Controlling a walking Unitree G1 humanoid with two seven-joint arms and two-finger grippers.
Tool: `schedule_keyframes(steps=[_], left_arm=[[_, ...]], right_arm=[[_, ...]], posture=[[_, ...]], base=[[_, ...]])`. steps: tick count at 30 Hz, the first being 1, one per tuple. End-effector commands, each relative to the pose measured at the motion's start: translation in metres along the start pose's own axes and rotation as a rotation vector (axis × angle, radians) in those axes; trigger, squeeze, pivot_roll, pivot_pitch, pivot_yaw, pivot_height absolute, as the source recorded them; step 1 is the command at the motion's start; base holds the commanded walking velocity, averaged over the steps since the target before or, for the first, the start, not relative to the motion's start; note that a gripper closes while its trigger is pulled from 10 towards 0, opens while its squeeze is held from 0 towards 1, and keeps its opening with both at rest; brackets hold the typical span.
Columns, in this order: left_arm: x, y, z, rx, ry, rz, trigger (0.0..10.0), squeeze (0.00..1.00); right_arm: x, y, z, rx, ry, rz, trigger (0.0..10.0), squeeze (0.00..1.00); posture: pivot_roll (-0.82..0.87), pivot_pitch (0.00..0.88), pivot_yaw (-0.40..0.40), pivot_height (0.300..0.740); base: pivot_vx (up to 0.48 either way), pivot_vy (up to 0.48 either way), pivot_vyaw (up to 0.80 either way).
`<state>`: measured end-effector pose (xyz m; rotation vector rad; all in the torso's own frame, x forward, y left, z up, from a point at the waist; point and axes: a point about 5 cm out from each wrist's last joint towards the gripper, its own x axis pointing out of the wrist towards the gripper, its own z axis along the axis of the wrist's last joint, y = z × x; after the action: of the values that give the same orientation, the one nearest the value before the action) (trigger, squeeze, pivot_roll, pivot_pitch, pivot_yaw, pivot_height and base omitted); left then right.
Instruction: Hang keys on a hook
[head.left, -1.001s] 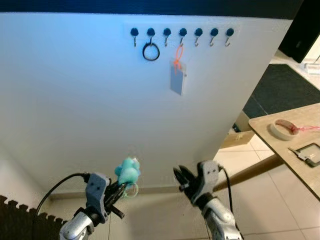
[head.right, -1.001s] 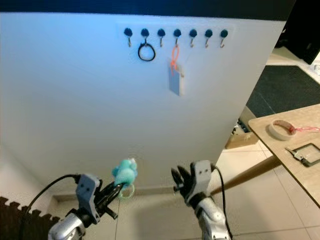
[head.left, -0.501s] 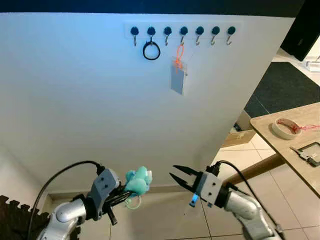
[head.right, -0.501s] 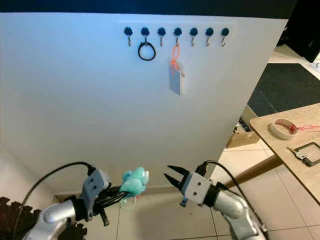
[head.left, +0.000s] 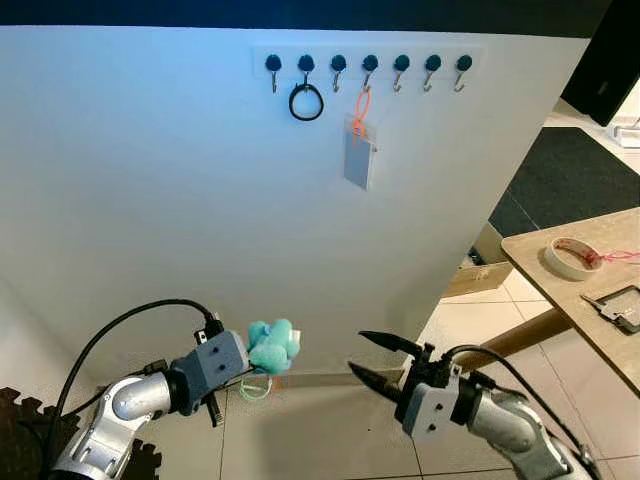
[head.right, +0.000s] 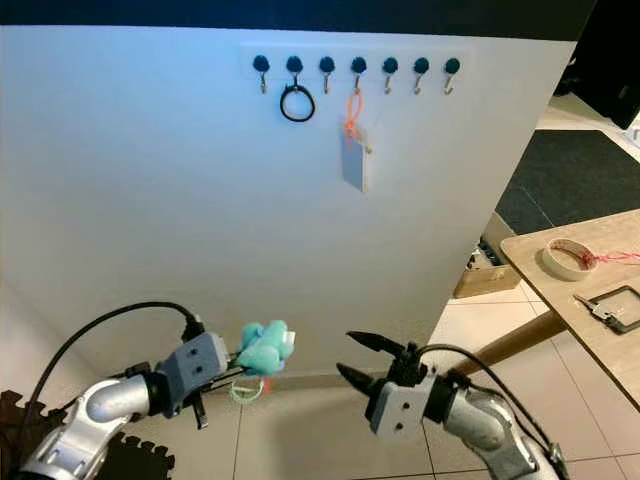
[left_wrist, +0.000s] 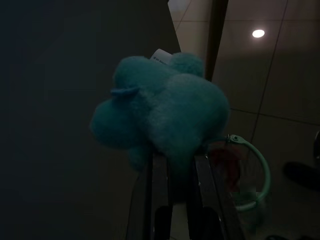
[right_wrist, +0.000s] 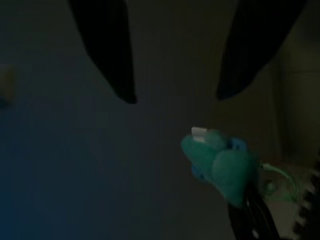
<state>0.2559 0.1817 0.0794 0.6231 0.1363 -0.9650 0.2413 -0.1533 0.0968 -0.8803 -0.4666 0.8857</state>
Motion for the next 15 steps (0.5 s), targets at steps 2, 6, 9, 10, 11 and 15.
schedule_keyframes(steps=[2,6,9,10,11,15], left_arm=[[-0.003,-0.007,-0.004,0.03,0.018,-0.061,10.0,0.0],[0.0,-0.018,0.004,0.067,-0.031,-0.141,10.0,0.0],[0.001,-0.024,0.009,0.106,-0.051,-0.196,10.0,0.0],[0.001,-0.025,0.01,0.114,-0.058,-0.207,10.0,0.0],[0.001,-0.027,0.013,0.128,-0.065,-0.221,10.0,0.0],[0.002,-0.028,0.018,0.149,-0.086,-0.241,10.0,0.0]], right_arm=[[0.001,0.01,0.002,-0.044,-0.02,-0.001,10.0,0.04],[0.004,0.025,0.002,-0.068,-0.024,0.035,10.0,0.0],[0.006,0.031,-0.001,-0.073,-0.016,0.064,10.0,0.0],[0.007,0.033,-0.002,-0.076,-0.014,0.073,10.0,0.0],[0.007,0.034,-0.002,-0.075,-0.011,0.081,10.0,0.0],[0.009,0.038,-0.004,-0.083,-0.005,0.089,10.0,0.0]], posture=[[0.05,0.067,-0.021,0.74],[0.05,0.071,-0.028,0.74],[0.05,0.073,-0.03,0.74],[0.05,0.074,-0.032,0.74],[0.05,0.076,-0.033,0.74],[0.06,0.077,-0.035,0.74]], base=[[0.0,0.0,0.0],[0.0,0.0,0.0],[0.0,0.0,0.0],[0.0,0.0,0.0],[0.0,0.0,0.0],[0.0,0.0,0.0]])
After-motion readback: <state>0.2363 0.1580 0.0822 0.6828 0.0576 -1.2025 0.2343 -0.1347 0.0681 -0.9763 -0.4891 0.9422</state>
